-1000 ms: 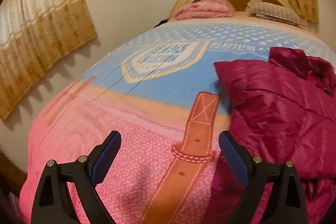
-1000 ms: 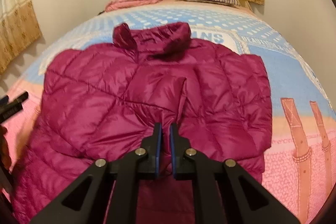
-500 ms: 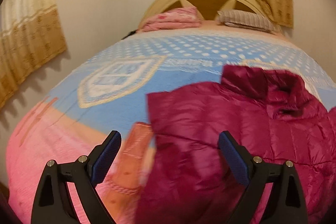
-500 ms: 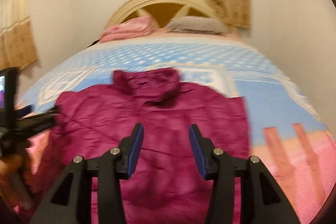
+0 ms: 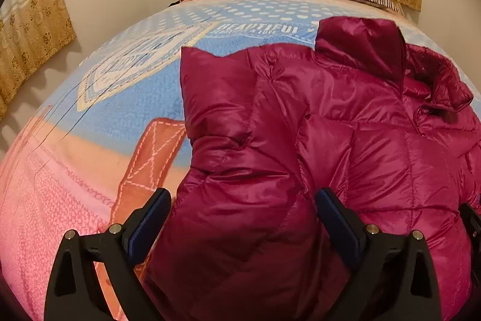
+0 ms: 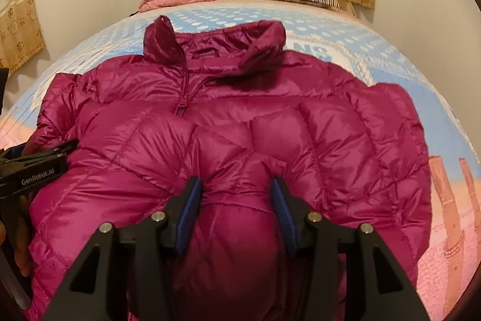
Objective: Fold large clothes
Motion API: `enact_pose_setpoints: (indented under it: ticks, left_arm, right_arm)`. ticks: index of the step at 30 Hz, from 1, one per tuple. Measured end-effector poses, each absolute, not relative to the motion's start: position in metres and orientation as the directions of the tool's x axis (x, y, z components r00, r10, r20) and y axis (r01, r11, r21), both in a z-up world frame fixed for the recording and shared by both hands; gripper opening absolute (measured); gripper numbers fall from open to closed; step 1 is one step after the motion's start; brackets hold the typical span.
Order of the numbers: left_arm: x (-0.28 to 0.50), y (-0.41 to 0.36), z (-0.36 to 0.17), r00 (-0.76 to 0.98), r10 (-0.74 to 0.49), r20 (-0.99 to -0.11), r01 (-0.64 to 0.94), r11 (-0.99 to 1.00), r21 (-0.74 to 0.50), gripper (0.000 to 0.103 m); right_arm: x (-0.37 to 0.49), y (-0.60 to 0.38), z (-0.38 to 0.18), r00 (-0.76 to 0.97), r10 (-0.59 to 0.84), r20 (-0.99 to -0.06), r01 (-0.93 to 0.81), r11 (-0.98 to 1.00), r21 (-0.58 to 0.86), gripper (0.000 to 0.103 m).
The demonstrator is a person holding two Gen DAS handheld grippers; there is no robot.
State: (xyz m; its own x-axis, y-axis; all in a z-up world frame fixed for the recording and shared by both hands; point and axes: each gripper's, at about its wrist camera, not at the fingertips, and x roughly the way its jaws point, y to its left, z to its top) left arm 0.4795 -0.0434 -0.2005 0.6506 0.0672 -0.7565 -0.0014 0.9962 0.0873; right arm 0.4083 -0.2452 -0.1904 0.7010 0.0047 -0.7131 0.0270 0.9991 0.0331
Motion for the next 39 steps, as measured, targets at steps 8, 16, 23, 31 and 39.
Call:
enact_pose_setpoints:
  ticks: [8, 16, 23, 31, 39]
  left_arm:
    - [0.4781, -0.0456, -0.2040, 0.648, 0.104, -0.754, -0.018, 0.993, 0.121, 0.101]
    - [0.4777, -0.0476, -0.2041, 0.647, 0.115, -0.754, -0.020, 0.991, 0.134, 0.102]
    - [0.4779, -0.0472, -0.2044, 0.645, 0.111, -0.756, -0.020, 0.991, 0.129, 0.102]
    - [0.4776, -0.0477, -0.2049, 0.651, 0.123, -0.749, -0.022, 0.989, 0.143, 0.102]
    - [0.4772, -0.0478, -0.2050, 0.651, 0.117, -0.750, -0.021, 0.990, 0.137, 0.102]
  right_arm:
    - [0.4098, -0.2405, -0.1944, 0.699, -0.008, -0.716, 0.033, 0.999, 0.020, 0.051]
    - [0.4110, -0.2394, -0.1963, 0.696, -0.015, -0.718, 0.035, 0.999, 0.012, 0.051]
    - [0.4113, -0.2390, -0.1969, 0.695, -0.017, -0.719, 0.035, 0.999, 0.010, 0.051]
    - [0.4118, -0.2385, -0.1989, 0.695, -0.027, -0.719, 0.037, 0.999, -0.002, 0.051]
    - [0.4116, -0.2380, -0.1989, 0.696, -0.030, -0.717, 0.038, 0.999, -0.005, 0.051]
